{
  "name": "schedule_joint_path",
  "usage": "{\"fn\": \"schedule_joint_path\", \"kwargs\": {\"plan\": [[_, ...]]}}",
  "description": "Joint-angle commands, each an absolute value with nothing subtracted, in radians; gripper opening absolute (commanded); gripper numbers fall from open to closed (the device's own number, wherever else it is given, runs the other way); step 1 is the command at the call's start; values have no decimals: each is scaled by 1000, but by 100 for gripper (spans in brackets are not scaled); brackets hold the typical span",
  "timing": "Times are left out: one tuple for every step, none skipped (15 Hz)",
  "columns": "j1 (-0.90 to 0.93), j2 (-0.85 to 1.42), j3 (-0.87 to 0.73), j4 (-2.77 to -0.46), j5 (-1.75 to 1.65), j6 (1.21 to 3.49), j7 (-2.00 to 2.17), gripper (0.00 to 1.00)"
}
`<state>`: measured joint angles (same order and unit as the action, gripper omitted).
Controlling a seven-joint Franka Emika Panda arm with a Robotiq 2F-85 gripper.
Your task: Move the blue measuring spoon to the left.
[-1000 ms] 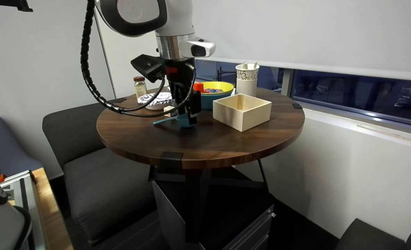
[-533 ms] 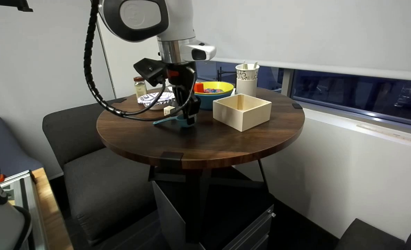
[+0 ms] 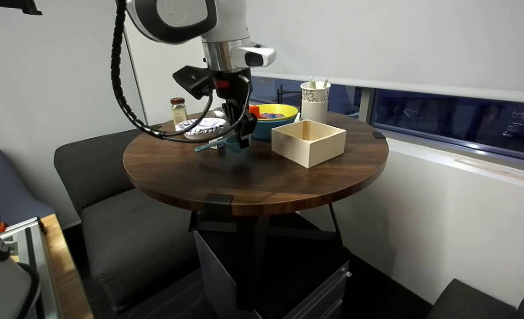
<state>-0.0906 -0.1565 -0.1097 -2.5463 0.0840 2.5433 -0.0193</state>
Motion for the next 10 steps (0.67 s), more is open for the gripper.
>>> {"fn": "schedule_joint_path", "kwargs": {"plan": [[-92,-214,-89,-2471,66,2349,55,1],[-85,-216,-84,-2434,85,2281,69,1],[-78,-215,-79,-2400,102,2222,79,1],[-70,-209,-67,-2364,110,2174,100,1],[-59,-203,-56,-2328,123,2132,111,1],[-49,-195,-44,-2295,133,2102,123,1],[-36,-181,-30,-2258,145,2077,143,1],[-23,-167,-18,-2226,159,2058,156,1],[-10,-147,-3,-2193,179,2056,185,1],[2,-125,9,-2158,203,2051,204,1]]}}
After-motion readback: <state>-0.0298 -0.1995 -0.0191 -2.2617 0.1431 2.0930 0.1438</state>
